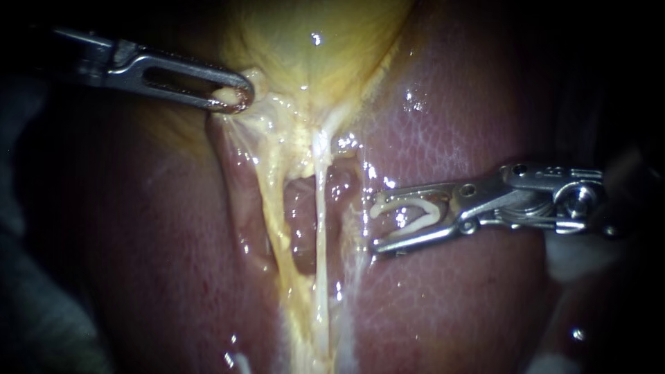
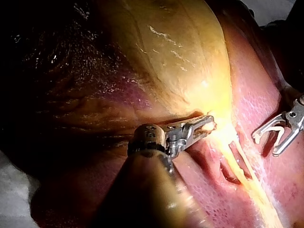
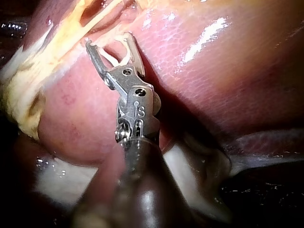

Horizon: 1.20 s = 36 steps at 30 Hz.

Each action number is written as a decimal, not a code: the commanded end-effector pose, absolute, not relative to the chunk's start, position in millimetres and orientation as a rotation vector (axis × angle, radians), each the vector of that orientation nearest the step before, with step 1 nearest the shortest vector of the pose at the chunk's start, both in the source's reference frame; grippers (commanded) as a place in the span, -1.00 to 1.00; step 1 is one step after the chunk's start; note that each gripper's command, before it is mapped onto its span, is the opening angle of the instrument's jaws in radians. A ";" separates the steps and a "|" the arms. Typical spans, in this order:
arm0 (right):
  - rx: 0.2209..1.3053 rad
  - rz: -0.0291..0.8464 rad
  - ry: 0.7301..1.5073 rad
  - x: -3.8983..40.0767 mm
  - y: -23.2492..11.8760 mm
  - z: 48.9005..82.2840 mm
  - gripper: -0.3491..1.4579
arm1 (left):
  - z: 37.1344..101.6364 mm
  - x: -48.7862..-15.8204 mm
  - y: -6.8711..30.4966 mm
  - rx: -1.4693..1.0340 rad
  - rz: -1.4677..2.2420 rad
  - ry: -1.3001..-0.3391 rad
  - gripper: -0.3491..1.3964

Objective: Clipping first clip left tube

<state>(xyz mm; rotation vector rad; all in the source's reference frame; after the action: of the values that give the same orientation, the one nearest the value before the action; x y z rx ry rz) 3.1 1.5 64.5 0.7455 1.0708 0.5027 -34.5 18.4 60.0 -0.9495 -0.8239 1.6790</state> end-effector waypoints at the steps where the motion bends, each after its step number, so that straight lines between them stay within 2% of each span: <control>1: 0.746 0.504 1.071 3.0 1.5 64.4 -0.06 | 60.0 -34.5 18.4 -0.950 1.679 -0.824 -1.00; 23: 0.765 0.508 1.080 5.1 1.2 57.3 -0.06 | 59.9 -34.4 18.4 -0.950 1.679 -0.825 -1.00; 36: 0.784 0.500 1.089 9.9 0.0 56.8 -0.06 | 59.9 -34.4 18.4 -0.950 1.679 -0.825 -1.00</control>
<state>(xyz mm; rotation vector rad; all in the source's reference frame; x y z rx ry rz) 10.2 0.0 57.0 0.7847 1.0894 0.4979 -34.4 18.4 59.9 -0.9494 -0.8246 1.6793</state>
